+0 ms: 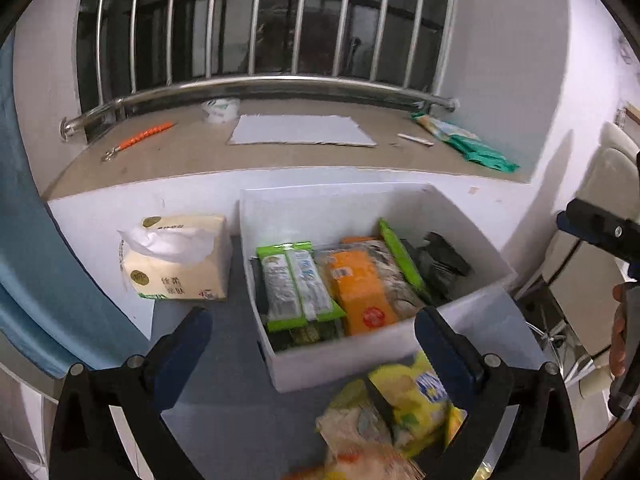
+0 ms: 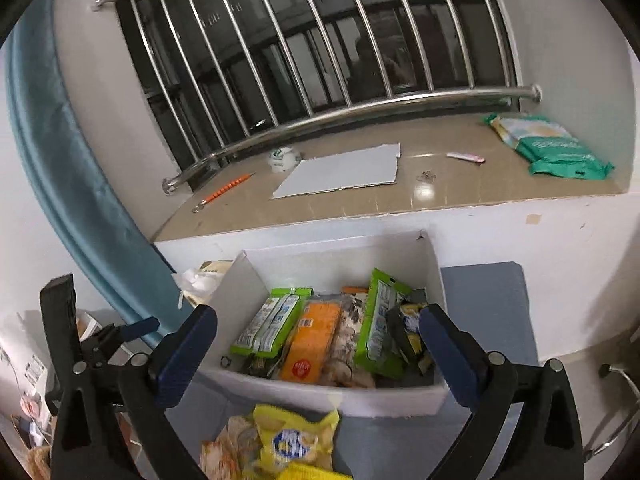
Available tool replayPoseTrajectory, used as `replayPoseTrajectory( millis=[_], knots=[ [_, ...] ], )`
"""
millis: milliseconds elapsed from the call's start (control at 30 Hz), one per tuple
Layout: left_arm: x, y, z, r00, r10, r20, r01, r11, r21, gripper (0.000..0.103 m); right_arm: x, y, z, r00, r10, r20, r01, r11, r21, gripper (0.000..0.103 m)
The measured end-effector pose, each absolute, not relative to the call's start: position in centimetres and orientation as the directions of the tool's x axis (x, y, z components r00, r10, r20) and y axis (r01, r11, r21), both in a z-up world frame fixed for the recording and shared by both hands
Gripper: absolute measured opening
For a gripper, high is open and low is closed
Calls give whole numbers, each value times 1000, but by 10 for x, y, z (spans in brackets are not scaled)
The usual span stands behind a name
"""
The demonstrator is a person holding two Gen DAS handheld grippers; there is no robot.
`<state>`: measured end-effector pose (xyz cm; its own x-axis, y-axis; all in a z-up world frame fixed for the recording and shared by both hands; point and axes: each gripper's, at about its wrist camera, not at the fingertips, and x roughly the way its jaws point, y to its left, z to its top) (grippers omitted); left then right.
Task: Organize snacks
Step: 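Carry both held packets into the white box and open both tools, then grasp the yellow snack bag with the right tool and lift it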
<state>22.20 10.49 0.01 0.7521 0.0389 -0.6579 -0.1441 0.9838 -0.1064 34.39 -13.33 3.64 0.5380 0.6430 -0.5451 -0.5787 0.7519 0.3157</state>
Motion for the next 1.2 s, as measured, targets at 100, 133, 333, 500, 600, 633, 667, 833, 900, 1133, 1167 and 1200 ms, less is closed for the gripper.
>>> replayPoseTrajectory(
  millis=[100, 133, 333, 500, 600, 633, 667, 833, 900, 1133, 1167, 1200],
  knots=[
    [197, 90, 5, 770, 18, -638, -108, 989, -103, 103, 316, -149, 37, 536, 655, -532, -598, 740, 308, 103],
    [184, 83, 5, 777, 9, -629, -95, 990, -103, 103, 304, -155, 36, 532, 663, -526, -612, 731, 303, 103],
    [126, 55, -12, 793, -62, -606, -43, 987, -157, 103, 244, -189, 9, 526, 685, -504, -614, 716, 332, 103],
    [94, 45, -43, 796, -98, -597, -21, 982, -189, 103, 210, -211, -43, 479, 705, -523, -560, 704, 436, 103],
    [80, 46, -64, 779, -97, -619, -53, 974, -220, 103, 196, -211, -79, 433, 708, -559, -519, 702, 488, 103],
    [77, 47, -68, 779, -100, -619, -58, 972, -230, 103, 193, -209, -89, 420, 708, -568, -508, 702, 499, 103],
    [73, 47, -72, 780, -99, -618, -66, 969, -239, 103, 189, -207, -97, 409, 704, -581, -501, 705, 501, 103],
    [61, 49, -86, 775, -103, -624, -91, 958, -272, 103, 186, -184, -113, 382, 663, -644, -480, 737, 475, 103],
    [59, 47, -89, 771, -107, -628, -90, 958, -273, 103, 189, -173, -113, 384, 644, -662, -470, 753, 460, 103],
    [54, 51, -93, 771, -106, -628, -94, 956, -277, 103, 210, -133, -129, 382, 570, -728, -405, 811, 422, 103],
    [53, 52, -93, 771, -107, -627, -96, 955, -281, 103, 213, -127, -131, 386, 555, -736, -398, 820, 410, 103],
    [52, 53, -94, 771, -112, -628, -94, 954, -285, 103, 216, -122, -134, 394, 533, -749, -390, 835, 389, 103]
  ],
)
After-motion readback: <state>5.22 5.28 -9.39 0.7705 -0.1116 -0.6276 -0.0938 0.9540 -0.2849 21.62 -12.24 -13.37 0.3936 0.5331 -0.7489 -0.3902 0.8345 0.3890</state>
